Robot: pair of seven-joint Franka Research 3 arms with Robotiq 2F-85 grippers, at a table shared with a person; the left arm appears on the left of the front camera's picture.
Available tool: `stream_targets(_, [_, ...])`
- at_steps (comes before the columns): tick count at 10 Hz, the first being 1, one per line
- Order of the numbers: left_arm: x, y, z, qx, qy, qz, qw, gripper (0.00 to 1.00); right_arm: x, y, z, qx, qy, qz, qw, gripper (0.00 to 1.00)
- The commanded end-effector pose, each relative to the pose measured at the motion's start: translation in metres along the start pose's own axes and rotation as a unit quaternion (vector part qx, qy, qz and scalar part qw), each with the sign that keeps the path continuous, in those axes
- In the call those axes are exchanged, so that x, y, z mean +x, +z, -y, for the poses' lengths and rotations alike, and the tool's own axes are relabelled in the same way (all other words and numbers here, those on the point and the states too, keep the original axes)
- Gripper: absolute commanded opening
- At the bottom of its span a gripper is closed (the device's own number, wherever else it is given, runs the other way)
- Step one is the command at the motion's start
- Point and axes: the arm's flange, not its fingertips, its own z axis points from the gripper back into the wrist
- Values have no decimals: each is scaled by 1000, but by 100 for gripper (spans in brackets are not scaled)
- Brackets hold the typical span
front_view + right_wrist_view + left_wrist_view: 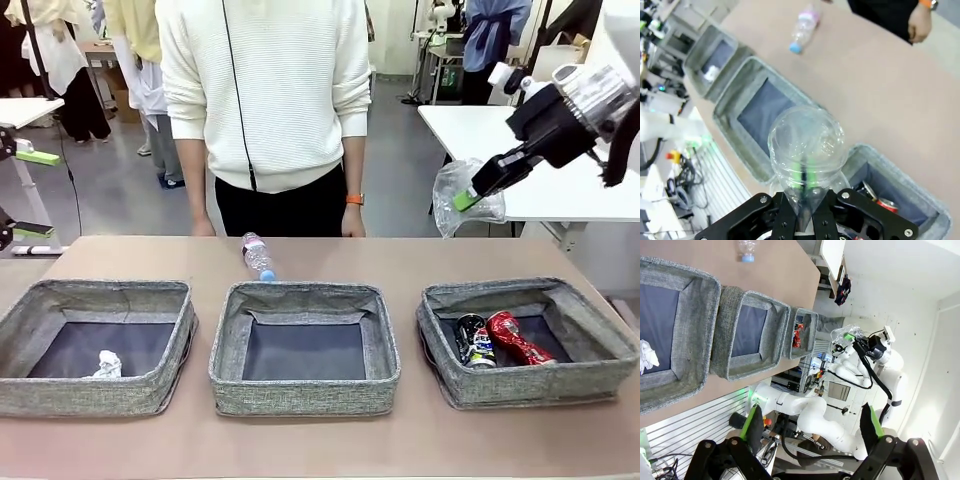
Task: Sort the waste into the appropriate baskets.
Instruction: Pick up the waste item pointed out by the person.
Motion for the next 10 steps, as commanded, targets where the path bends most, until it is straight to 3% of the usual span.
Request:
stream_targets(1, [-2, 0, 2, -5, 2, 2, 1000, 100, -3, -2, -2, 1, 1, -2, 1000, 2])
stream_targets(2, [-2, 0, 2, -5, 2, 2, 1000, 100, 19, -1, -23, -35, -17, -12, 999, 2])
stream_targets(4, [-2, 0, 2, -5, 2, 2, 1000, 100, 64, 7, -65, -31, -8, -14, 999, 2])
stream_targets(7, [-2, 0, 2, -5, 2, 2, 1000, 100, 116, -15, -154, -60, -99, -77, 990, 2])
stream_targets(8, [-2, 0, 2, -5, 2, 2, 1000, 100, 128, -21, -186, -87, -123, -87, 985, 2])
stream_targets(10, [-2, 0, 2, -5, 2, 2, 1000, 100, 147, -25, -242, -159, -112, -123, 973, 2])
